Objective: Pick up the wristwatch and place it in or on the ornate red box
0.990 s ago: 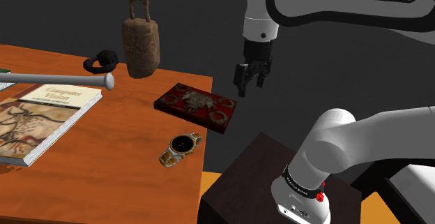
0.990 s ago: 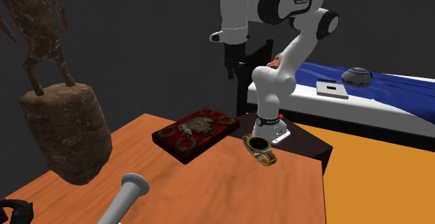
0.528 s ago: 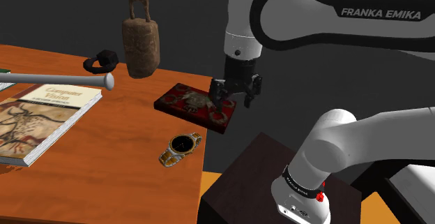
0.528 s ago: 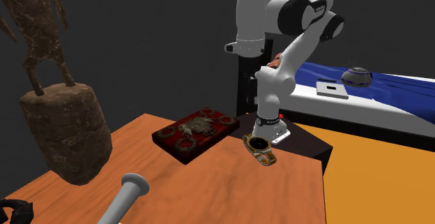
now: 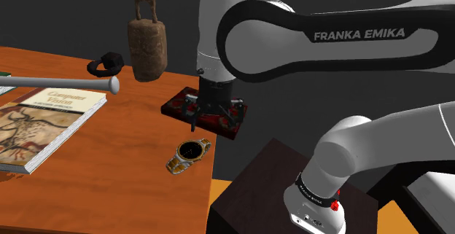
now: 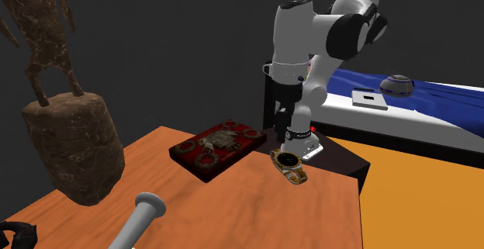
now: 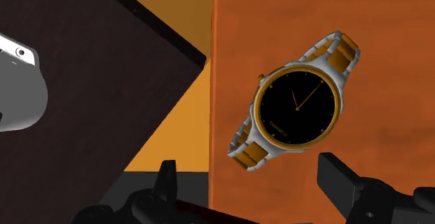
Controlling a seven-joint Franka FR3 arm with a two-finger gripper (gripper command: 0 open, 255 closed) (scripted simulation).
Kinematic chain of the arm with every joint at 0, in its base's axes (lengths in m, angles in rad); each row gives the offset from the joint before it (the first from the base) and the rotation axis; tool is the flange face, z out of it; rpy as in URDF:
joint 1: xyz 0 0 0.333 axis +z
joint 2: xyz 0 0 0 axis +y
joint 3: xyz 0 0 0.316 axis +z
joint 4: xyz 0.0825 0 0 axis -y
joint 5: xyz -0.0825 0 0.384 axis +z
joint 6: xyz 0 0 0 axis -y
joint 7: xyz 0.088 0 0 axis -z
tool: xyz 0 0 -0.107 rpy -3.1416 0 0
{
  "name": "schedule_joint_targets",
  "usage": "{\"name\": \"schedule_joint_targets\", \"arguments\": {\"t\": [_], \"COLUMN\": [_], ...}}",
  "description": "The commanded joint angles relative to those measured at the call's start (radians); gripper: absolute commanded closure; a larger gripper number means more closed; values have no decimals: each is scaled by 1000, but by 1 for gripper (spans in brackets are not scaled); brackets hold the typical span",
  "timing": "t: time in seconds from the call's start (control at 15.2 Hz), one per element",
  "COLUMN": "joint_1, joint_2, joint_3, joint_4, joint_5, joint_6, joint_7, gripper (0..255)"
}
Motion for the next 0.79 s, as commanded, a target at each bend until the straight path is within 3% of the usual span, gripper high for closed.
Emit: {"name": "schedule_joint_targets", "arguments": {"t": [0.0,0.13,0.73], "joint_1": [-49,-97,-105], "joint_2": [46,88,120], "joint_3": [78,141,197], "joint_4": [32,65,-8], "joint_5": [19,22,44], "joint_6": [51,88,196], "joint_7": [127,218,215], "gripper": [0,0,0]}}
